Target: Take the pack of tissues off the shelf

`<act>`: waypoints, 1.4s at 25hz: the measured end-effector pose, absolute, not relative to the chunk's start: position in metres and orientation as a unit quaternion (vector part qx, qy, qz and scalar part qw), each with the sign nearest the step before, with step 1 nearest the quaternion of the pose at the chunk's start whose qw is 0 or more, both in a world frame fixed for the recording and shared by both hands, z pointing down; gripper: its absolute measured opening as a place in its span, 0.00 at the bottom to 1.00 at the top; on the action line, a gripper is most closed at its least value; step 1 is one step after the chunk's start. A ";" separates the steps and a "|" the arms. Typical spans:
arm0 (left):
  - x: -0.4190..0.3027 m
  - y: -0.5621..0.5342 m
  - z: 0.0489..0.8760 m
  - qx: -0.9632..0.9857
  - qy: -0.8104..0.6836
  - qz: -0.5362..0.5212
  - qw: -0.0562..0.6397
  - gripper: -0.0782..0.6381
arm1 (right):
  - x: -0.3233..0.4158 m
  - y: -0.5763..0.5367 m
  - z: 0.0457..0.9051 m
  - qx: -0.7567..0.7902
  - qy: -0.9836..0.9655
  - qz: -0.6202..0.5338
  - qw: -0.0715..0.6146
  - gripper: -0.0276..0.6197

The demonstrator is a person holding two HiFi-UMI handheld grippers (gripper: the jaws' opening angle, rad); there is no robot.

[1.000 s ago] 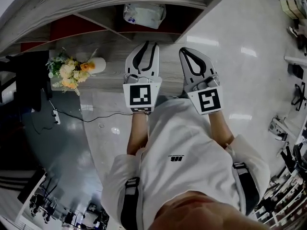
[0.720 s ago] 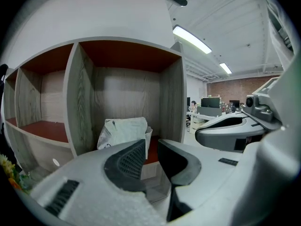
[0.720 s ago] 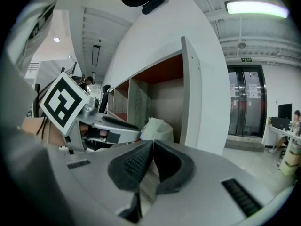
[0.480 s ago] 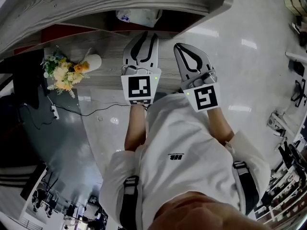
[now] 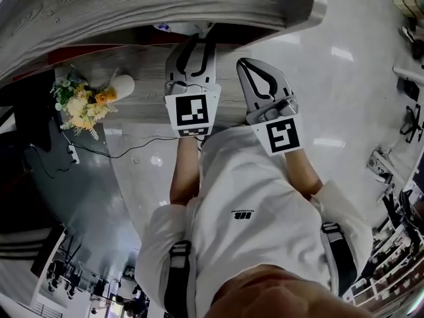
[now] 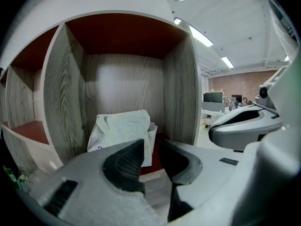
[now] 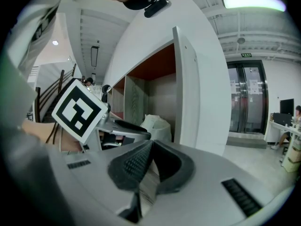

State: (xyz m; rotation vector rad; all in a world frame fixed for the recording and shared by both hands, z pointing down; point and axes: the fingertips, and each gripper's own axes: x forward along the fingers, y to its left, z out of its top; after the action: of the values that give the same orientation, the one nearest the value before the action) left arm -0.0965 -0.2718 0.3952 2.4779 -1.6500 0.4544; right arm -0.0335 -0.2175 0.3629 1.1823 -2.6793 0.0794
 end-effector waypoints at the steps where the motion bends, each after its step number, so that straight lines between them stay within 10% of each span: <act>1: -0.096 -0.273 0.397 0.821 -0.547 0.152 0.065 0.25 | -0.033 -0.218 0.363 0.401 -0.909 0.027 0.105 0.08; 35: -0.099 -0.263 0.401 0.816 -0.550 0.155 0.081 0.15 | -0.034 -0.204 0.359 0.397 -0.912 0.023 0.101 0.08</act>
State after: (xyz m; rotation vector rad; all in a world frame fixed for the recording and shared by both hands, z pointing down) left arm -0.0992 -0.2628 0.4013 2.4406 -1.6458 0.4649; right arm -0.0344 -0.2039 0.3591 1.1724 -2.6948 0.0677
